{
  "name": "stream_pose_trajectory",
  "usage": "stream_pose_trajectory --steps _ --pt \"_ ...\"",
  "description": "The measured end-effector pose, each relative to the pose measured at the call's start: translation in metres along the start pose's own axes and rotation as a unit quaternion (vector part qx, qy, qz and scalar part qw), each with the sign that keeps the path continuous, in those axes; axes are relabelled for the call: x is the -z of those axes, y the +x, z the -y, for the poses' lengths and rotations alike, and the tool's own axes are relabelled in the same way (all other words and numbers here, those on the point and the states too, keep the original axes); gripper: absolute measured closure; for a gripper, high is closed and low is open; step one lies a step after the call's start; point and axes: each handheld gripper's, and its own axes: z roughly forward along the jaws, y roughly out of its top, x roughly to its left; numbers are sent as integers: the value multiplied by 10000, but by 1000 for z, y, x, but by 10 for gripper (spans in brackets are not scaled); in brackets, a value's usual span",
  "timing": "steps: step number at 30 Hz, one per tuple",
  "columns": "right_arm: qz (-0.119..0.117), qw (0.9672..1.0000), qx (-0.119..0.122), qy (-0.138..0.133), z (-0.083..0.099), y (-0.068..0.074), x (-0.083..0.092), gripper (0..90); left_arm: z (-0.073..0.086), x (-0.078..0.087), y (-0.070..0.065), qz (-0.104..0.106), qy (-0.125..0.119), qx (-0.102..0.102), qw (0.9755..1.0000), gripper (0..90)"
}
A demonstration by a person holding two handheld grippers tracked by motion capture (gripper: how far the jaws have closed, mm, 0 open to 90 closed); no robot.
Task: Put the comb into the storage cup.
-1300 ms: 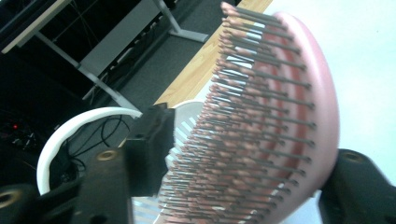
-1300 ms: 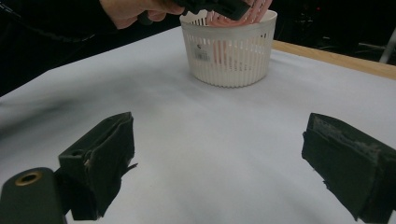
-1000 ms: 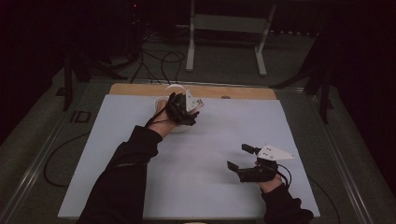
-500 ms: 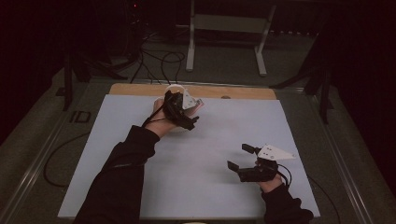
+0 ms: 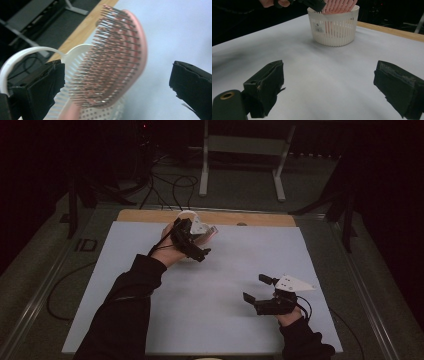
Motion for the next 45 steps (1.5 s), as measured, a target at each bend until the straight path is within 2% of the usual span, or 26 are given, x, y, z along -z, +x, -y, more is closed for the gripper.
stream_pose_trajectory --steps 4,12,17,26,27,30,45 --pt "9 10000 -9 10 0 0 -1 90 1 3 1 139 -3 47 9999 0" --pt "10 10000 -5 3 0 0 0 90 1 8 -3 321 -44 -19 9995 0" --pt "29 10000 19 9 0 0 0 90 3 12 -4 369 -27 -18 9993 0" --pt "56 10000 39 23 0 0 0 90 14 23 -3 442 -76 92 9990 0" --pt "47 10000 39 12 0 0 0 90 16 26 -3 380 -74 63 9992 0" --pt "54 10000 46 12 0 0 0 90 19 30 -4 368 -111 72 9992 0" --pt "40 9999 87 52 0 1 -1 90 36 48 -9 396 -89 127 9991 0"
